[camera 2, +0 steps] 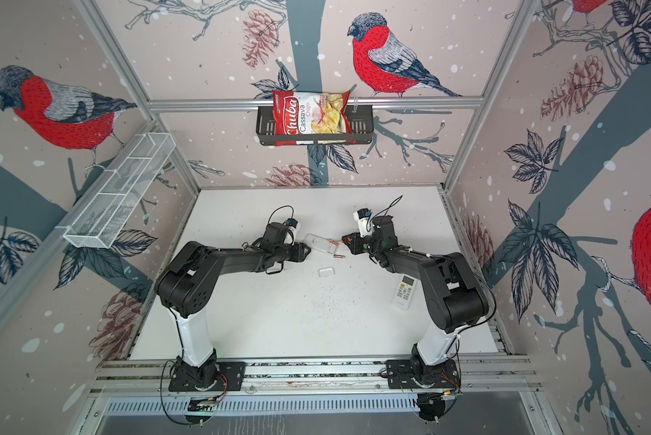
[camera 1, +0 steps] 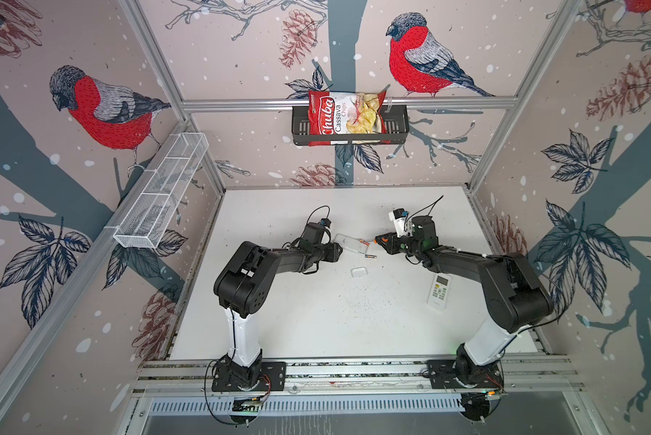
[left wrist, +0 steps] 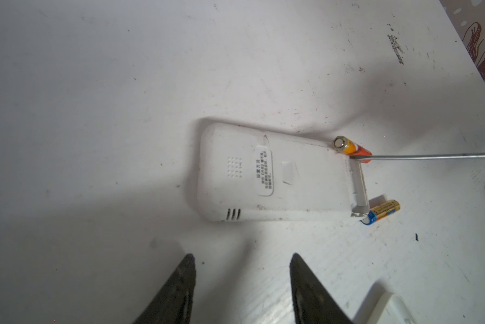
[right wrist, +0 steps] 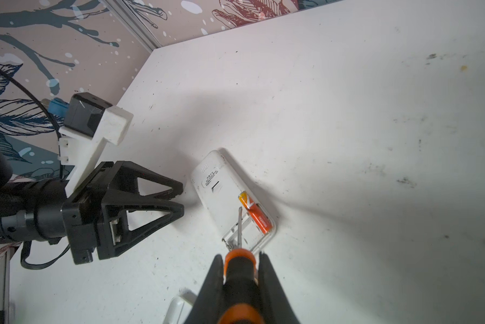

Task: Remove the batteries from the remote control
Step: 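Pry the second battery out of the slot with the screwdriver tip, then lower the orange screwdriver beside the batteries and open the right gripper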

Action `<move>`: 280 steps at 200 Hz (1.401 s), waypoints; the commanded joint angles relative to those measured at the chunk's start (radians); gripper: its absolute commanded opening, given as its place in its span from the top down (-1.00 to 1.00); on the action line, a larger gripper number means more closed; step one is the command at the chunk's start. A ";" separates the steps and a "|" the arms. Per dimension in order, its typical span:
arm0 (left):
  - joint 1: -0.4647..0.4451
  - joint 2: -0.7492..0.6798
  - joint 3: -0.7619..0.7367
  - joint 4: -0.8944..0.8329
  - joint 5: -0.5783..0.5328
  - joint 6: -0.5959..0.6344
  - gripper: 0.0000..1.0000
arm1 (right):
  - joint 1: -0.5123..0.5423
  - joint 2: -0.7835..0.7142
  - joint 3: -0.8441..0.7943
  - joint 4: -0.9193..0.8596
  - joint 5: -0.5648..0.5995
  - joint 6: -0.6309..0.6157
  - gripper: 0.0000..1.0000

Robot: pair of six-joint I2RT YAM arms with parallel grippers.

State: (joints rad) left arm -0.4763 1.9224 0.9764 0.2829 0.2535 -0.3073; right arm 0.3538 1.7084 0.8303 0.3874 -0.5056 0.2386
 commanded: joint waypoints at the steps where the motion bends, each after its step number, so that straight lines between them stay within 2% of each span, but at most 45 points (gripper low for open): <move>1: -0.002 -0.007 0.000 0.006 -0.010 0.008 -0.09 | -0.008 0.000 0.003 0.024 0.004 0.007 1.00; 98: -0.002 -0.008 0.007 -0.001 -0.015 0.011 -0.09 | -0.055 -0.017 0.039 0.007 0.010 0.012 1.00; 119: -0.002 -0.012 0.004 0.001 -0.014 0.010 -0.09 | -0.099 0.023 0.095 -0.009 0.057 0.036 1.00; 154: -0.005 -0.032 -0.020 0.016 -0.018 0.002 -0.10 | -0.194 0.132 0.180 0.052 0.053 0.131 1.00; 172: -0.009 -0.043 -0.030 0.016 -0.025 0.002 -0.12 | -0.216 0.203 0.258 0.014 0.081 0.141 1.00; 239: -0.020 -0.076 -0.066 0.021 -0.043 0.000 -0.17 | -0.240 0.368 0.417 -0.061 0.022 0.118 1.00; 280: -0.027 -0.098 -0.085 0.028 -0.048 0.000 -0.18 | -0.234 0.380 0.414 -0.066 0.000 0.115 1.00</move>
State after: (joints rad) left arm -0.5011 1.8400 0.8997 0.2871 0.2096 -0.3073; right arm 0.1154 2.0827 1.2434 0.3496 -0.4789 0.3664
